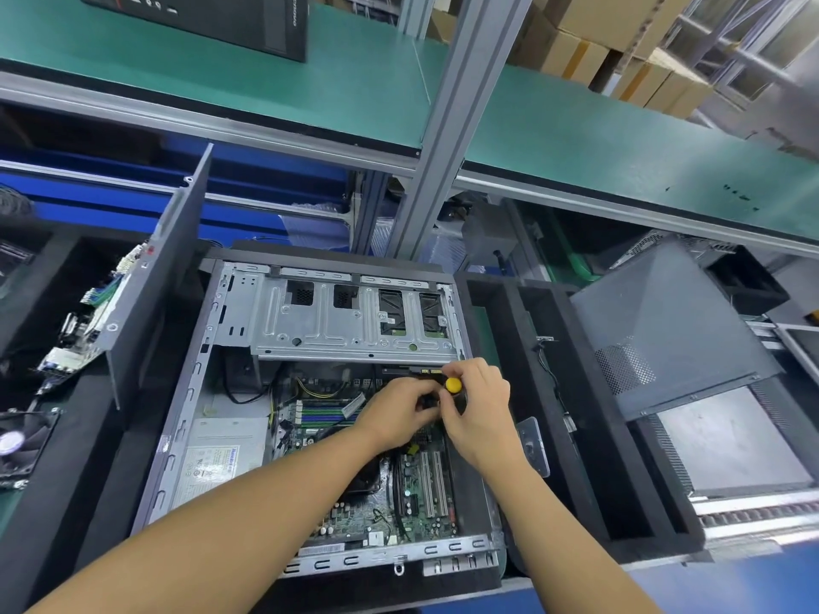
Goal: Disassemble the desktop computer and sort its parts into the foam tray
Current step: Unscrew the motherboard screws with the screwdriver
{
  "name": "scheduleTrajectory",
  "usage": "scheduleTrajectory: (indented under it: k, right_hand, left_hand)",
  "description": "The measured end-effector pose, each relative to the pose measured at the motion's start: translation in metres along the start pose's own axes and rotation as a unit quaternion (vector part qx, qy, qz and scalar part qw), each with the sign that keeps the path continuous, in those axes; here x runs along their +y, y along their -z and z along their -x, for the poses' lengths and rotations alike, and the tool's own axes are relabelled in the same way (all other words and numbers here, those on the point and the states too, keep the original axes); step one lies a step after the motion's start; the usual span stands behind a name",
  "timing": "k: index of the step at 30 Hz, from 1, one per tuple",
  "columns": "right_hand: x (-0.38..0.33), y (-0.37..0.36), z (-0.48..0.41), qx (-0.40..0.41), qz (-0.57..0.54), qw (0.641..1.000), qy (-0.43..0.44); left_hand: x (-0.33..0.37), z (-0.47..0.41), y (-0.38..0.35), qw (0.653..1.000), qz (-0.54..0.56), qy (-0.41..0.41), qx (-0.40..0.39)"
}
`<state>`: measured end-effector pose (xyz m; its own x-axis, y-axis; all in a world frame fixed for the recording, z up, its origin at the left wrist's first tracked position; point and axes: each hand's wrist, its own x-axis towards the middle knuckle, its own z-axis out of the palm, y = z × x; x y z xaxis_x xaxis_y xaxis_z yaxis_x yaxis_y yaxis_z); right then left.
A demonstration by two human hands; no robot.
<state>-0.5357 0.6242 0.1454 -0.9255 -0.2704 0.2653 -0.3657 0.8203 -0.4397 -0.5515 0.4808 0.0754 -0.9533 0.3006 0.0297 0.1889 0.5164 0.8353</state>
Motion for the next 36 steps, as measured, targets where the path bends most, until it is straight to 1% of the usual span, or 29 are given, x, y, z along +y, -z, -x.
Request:
scheduleTrajectory:
  k: [3, 5, 7, 9, 12, 15, 19, 22, 25, 29, 33, 36]
  right_hand:
    - [-0.0009, 0.0006, -0.0017, 0.018, 0.023, 1.0, -0.001]
    - [-0.0003, 0.0, -0.0035, 0.027, 0.032, 0.999, -0.029]
    - [0.0006, -0.0012, -0.0042, 0.014, 0.029, 0.998, -0.047]
    - [0.0009, -0.0021, -0.0035, -0.001, 0.023, 0.999, -0.04]
    - [0.0009, -0.0017, -0.0013, 0.002, 0.005, 1.0, -0.029]
    - [0.0003, -0.0001, -0.0002, 0.001, 0.012, 1.0, -0.016]
    - [-0.0021, 0.0013, -0.0017, 0.002, 0.019, 1.0, -0.003]
    - [-0.0021, -0.0002, -0.0027, 0.015, 0.022, 0.999, -0.019]
    - [-0.0013, -0.002, -0.0028, 0.005, 0.023, 1.0, -0.021]
    - [0.0012, -0.0015, -0.0006, -0.006, 0.008, 1.0, -0.007]
    - [0.0004, 0.0, 0.0006, -0.015, -0.004, 1.0, 0.002]
    - [-0.0005, 0.0008, -0.0016, 0.009, 0.003, 1.0, -0.009]
  left_hand:
    - [0.0, -0.0009, 0.0006, 1.0, 0.009, 0.015, -0.003]
    - [-0.0009, -0.0006, -0.001, 0.999, 0.01, 0.031, -0.003]
    - [-0.0015, 0.0002, -0.0033, 0.999, 0.002, 0.038, -0.006]
    - [-0.003, 0.0002, -0.0046, 0.999, 0.001, 0.032, -0.008]
    - [-0.0053, 0.0, -0.0035, 1.0, 0.026, 0.005, -0.011]
    - [-0.0059, -0.0012, -0.0014, 0.999, 0.044, -0.008, -0.02]
    - [-0.0047, -0.0002, -0.0025, 0.999, 0.046, 0.023, 0.001]
    - [-0.0034, 0.0015, -0.0038, 0.999, 0.023, 0.044, -0.001]
    - [-0.0017, 0.0022, -0.0019, 0.999, 0.021, 0.04, -0.005]
    - [-0.0052, 0.0005, 0.0006, 0.999, 0.038, 0.002, -0.038]
    - [-0.0028, -0.0005, -0.0003, 0.998, 0.061, 0.027, -0.017]
    - [-0.0015, -0.0009, -0.0026, 0.998, 0.037, 0.042, -0.02]
